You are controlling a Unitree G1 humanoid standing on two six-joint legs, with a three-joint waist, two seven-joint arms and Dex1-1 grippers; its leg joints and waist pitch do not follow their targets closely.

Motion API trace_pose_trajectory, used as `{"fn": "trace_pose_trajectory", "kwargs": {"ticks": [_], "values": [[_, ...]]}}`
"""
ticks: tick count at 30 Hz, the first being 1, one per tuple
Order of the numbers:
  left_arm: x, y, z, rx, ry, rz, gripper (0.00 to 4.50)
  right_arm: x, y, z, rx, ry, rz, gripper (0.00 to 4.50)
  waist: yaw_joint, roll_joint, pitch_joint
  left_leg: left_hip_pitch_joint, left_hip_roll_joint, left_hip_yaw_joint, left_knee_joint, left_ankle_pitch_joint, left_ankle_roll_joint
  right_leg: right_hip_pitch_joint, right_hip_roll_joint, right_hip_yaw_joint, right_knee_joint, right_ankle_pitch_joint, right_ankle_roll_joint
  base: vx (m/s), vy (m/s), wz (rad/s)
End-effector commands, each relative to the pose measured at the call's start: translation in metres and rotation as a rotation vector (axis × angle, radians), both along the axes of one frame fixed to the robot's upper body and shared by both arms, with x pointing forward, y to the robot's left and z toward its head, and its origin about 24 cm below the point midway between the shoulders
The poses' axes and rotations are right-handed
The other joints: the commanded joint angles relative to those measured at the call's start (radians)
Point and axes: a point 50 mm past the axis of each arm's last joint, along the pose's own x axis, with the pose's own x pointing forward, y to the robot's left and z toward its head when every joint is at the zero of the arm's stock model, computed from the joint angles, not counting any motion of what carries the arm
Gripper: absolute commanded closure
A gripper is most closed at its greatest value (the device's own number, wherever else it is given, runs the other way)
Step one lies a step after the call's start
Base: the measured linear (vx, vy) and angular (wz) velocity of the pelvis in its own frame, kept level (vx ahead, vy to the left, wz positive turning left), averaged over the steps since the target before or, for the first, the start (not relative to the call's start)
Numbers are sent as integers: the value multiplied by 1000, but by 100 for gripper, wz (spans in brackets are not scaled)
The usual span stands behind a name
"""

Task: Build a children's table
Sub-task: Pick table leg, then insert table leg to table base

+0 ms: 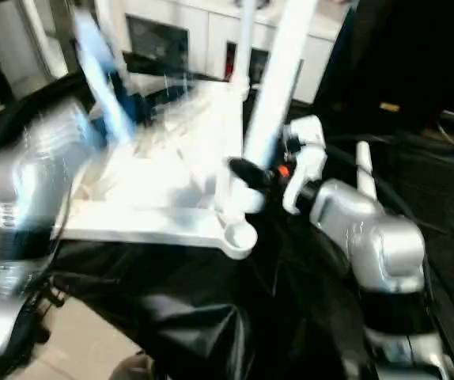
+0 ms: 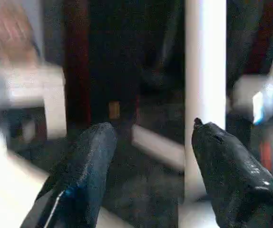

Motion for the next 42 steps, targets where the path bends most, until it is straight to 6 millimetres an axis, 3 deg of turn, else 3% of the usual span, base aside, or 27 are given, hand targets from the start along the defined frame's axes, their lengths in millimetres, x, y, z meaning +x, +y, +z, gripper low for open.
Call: {"fn": "trace_pose_trajectory", "kwargs": {"ticks": [1,2,7,14,15,16,24,25,28,39,42], "values": [[-16,-8,-24,196,-27,-134,148,-3,-6,-4,-66,-34,-55,260,-5,13,-86,44,49,-32,-81,-306,-109,27,-65,38,-78,-263,-127,0,0,0],[-16,-8,-24,196,-27,-134,148,-3,-6,-4,-66,-34,-55,260,-6,8,-86,43,50,-32,-83,-309,-105,27,-67,38,-80,-276,-124,0,0,0],[-29,-6,-64,338,43,-264,148,-10,-5,-17,-45,-10,-62,260,-11,10,-81,49,51,-31,-85,-369,-102,19,-67,40,-83,-337,-144,0,0,0],[-23,5,-90,490,96,-287,148,-13,1,-16,-32,-17,-28,260,-19,11,-75,55,51,-39,-89,-451,-118,13,-74,40,-94,-450,-118,0,0,0],[-22,5,-91,495,100,-286,148,-13,1,-16,-33,-17,-28,260,-20,14,-80,57,51,-41,-88,-449,-117,15,-75,40,-94,-444,-124,0,0,0],[-20,5,-93,503,107,-284,176,-13,1,-17,-35,-19,-28,260,-22,13,-80,56,52,-39,-88,-444,-118,14,-75,40,-93,-423,-133,0,0,0],[-10,8,-104,576,112,-302,227,-14,1,-17,-39,-23,-22,260,-25,13,-86,49,51,-35,-85,-390,-101,23,-74,40,-85,-332,-166,0,0,0],[-9,9,-105,588,111,-305,231,-15,1,-17,-40,-24,-20,260,-26,17,-88,50,52,-35,-84,-381,-100,24,-75,41,-81,-307,-179,0,0,0],[-7,12,-108,608,121,-319,269,-15,1,-17,-41,-24,-16,260,-26,17,-89,49,51,-33,-83,-370,-95,26,-74,40,-79,-278,-193,0,0,0],[-3,21,-108,591,159,-334,361,-17,3,-15,-15,-18,14,260,-25,19,-87,54,54,-35,-83,-410,-99,23,-79,40,-82,-324,-202,0,0,0],[-4,23,-110,592,172,-347,395,-17,4,-15,-15,-15,26,260,-26,15,-84,53,55,-35,-85,-416,-97,22,-79,40,-83,-344,-198,0,0,0]]}}
